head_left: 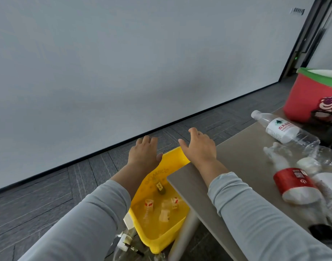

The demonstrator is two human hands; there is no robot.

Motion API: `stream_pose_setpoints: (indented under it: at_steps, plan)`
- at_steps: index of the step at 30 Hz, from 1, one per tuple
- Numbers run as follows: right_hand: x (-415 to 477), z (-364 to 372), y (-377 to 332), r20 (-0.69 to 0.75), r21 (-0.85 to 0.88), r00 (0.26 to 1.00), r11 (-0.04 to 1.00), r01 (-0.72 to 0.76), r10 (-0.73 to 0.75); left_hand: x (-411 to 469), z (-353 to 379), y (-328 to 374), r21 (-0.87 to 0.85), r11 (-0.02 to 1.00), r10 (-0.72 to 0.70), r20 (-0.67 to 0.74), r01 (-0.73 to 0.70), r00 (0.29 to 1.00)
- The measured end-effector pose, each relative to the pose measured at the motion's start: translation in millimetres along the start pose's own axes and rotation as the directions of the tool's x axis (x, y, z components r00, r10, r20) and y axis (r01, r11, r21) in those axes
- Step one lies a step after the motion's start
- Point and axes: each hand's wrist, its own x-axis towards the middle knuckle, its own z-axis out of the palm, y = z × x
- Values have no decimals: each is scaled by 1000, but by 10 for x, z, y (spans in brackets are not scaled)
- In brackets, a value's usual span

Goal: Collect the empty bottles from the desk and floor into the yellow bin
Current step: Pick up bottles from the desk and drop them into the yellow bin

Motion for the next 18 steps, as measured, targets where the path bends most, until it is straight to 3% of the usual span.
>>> stream_pose_setpoints:
  at_steps: [7, 11, 18]
  plan:
    - [-354, -388, 90, -64, -11, 998, 1000, 21, -22, -149, -319, 263, -37, 997, 59, -83, -62, 995]
    - [-656, -813, 285, -186, 26, 983, 1000, 15, -10, -233, -412, 678, -46, 984, 163, -158, -172, 974]
    - [-1204, -1528, 883, -342, -55, 939, 996, -70, 48, -498, -511, 1592, -75, 936, 330, -154, -344, 931]
